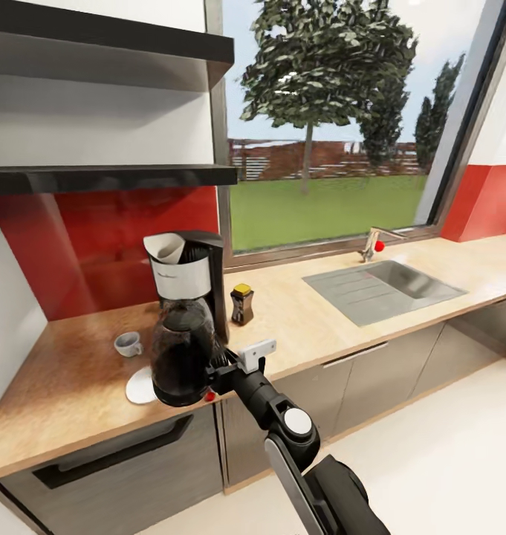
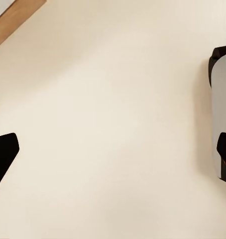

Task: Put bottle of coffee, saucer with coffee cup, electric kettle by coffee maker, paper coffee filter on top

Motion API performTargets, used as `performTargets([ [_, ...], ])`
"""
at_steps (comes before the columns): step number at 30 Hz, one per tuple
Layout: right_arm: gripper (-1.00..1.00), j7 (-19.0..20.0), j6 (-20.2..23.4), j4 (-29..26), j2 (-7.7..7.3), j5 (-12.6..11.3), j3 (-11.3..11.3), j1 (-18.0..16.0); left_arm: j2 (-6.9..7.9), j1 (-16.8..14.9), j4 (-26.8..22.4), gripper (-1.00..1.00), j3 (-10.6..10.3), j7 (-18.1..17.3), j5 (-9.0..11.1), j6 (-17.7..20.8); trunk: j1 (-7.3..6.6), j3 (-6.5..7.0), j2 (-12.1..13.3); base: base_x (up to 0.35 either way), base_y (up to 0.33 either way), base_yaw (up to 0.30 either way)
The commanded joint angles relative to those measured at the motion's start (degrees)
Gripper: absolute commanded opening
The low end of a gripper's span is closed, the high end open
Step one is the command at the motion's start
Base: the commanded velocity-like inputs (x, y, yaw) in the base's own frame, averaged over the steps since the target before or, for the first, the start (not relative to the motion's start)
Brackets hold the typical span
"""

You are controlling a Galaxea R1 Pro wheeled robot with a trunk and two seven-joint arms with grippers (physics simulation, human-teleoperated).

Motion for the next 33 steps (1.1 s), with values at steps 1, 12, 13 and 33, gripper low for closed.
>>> performTargets([
  [1,-1.00,-0.22,0.27,-0.08,0.01,-0.53,0.05,-0.08,-0.03,-0.06,-0.12,1.00,0.48,-0.43,-0.37,0.02,0.04,-0.13,-0.14,0.000,0.000,-0.279],
  [12,-1.00,-0.22,0.32,0.09,-0.16,-0.43,-5.17,-0.08,-0.03,0.00,-0.12,1.00,0.48,-0.43,-0.37,0.02,0.04,-0.13,-0.14,0.000,0.000,-0.280],
  [13,-1.00,-0.22,0.32,0.09,-0.55,-0.42,-6.50,-0.08,-0.03,0.01,-0.12,1.00,0.47,-0.43,-0.37,0.03,0.04,-0.13,-0.14,0.000,0.000,-0.280],
  [33,-1.00,-17.63,0.50,2.15,-0.05,5.76,-13.00,0.06,-1.45,1.75,1.17,1.00,0.56,-0.93,0.85,-1.28,0.04,-0.13,-0.14,0.000,0.000,-0.099],
])
